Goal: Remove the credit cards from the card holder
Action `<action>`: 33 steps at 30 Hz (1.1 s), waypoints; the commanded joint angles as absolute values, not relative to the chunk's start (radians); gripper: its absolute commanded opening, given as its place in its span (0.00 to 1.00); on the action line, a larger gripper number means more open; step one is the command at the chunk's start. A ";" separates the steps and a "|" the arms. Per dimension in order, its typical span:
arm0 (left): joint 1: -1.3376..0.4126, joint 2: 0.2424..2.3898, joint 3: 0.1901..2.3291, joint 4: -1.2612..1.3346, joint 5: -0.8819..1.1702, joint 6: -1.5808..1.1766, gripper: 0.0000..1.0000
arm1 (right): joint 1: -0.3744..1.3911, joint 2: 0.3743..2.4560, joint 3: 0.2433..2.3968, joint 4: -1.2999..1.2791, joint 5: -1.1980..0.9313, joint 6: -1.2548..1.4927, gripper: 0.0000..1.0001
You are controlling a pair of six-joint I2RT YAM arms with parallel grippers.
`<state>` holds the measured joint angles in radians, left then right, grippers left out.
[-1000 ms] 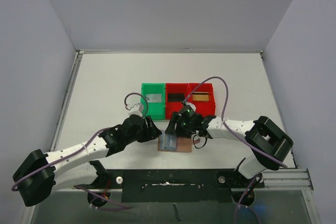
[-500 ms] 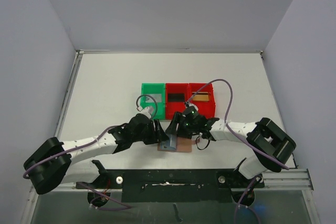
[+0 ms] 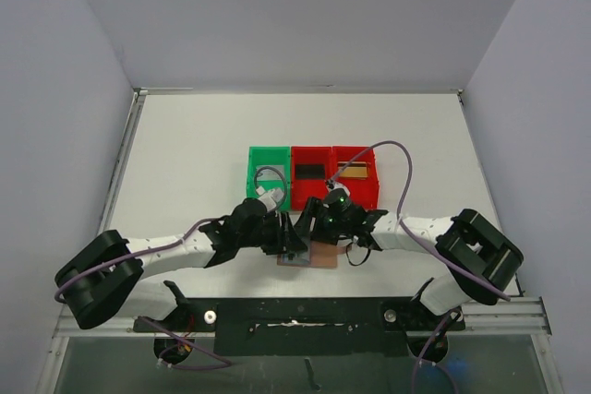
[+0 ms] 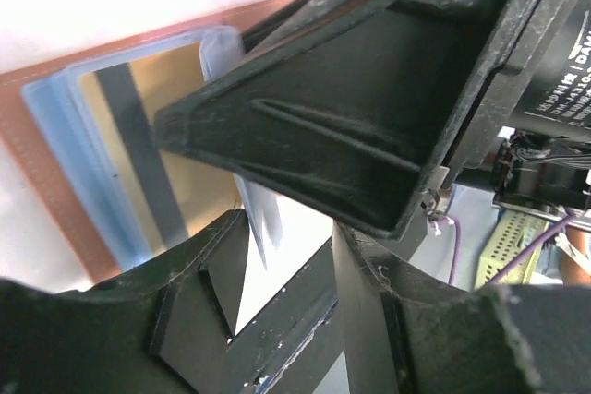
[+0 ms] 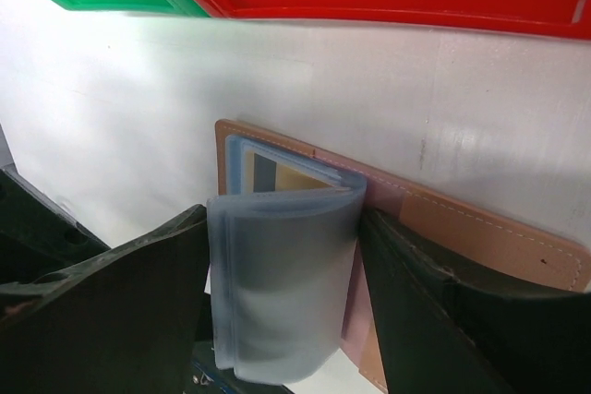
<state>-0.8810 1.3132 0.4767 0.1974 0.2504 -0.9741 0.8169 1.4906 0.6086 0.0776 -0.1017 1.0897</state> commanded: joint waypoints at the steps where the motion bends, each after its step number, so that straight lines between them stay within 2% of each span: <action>1: -0.882 1.351 0.517 0.361 0.347 -0.971 0.40 | 0.822 1.464 0.586 0.078 -0.136 1.098 0.66; 7: -0.882 1.382 0.534 0.382 0.369 -0.972 0.40 | 0.822 1.357 0.603 -0.003 -0.074 1.096 0.73; 15: -0.892 1.437 0.568 0.408 0.416 -0.963 0.44 | 0.803 1.181 0.623 -0.307 0.116 1.117 0.80; 22: -0.920 1.495 0.615 0.396 0.436 -0.947 0.46 | 0.782 1.016 0.559 -0.359 0.140 1.151 0.70; 33: -0.932 1.458 0.625 0.300 0.365 -0.907 0.51 | 0.776 0.986 0.542 -0.288 0.051 1.120 0.42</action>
<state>-0.9272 1.4937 0.5919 0.3092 0.3950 -0.9363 0.7834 0.9771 0.5251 -0.3531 0.0849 1.1378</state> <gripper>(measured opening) 0.504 0.453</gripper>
